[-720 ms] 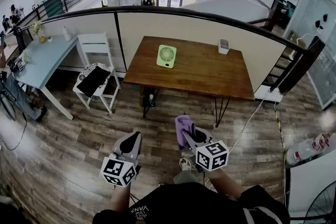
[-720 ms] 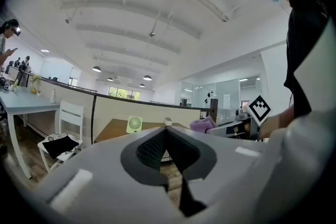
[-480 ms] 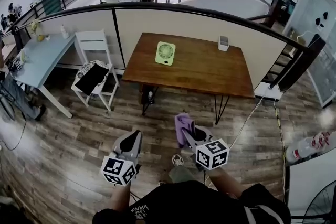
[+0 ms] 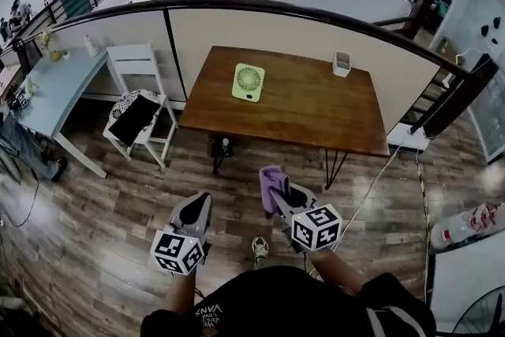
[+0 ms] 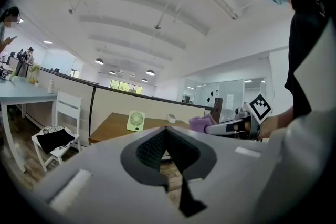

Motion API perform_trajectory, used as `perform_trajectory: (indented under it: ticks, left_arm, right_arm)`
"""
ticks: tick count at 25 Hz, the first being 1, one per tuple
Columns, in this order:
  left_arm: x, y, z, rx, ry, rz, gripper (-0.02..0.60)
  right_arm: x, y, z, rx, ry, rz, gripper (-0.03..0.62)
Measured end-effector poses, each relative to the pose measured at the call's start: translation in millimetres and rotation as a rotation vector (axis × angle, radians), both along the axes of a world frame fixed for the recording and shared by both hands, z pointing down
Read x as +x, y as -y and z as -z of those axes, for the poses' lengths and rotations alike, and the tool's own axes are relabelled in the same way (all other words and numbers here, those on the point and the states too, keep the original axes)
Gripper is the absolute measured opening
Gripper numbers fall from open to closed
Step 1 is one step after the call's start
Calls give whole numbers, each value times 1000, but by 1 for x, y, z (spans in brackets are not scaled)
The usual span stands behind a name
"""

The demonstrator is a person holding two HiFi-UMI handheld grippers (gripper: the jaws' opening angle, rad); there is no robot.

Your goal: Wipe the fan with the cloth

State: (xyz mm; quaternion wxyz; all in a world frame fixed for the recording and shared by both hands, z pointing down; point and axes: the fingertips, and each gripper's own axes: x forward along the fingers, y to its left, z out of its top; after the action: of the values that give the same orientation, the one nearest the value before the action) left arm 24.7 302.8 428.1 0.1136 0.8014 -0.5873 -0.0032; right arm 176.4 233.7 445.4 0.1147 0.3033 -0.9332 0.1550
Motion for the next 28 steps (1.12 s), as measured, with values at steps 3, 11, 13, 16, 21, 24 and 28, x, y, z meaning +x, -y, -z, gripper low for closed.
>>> perform_trajectory:
  ticks: [3,11,13,16,21,24,28]
  left_arm:
    - [-4,25,-1,-7,1,7,11]
    - [-8,88,-5,-18,-15,25,11]
    - [-11,103,-8,-23,-22,36,11]
    - [-12,120,-15,-31,-39,53,11]
    - [-22,141,-27,-49,-68,83,11]
    - [-33,153,-36,-72,-81,90,11]
    - [-58,183,-41,-66,-97,80,11]
  right_arm:
    - [-5,25,-4,-7,-3,9,84]
    - [-11,87,-17,-16,-38,63,84]
    - [-14,101,-20,-26,-39,72,84]
    - [-18,118,-27,-42,-44,89,84]
    - [-26,146,-35,-56,-45,96,84]
    - [-34,161,-41,-74,-52,88,84]
    - [-50,183,-47,-78,-60,60,84]
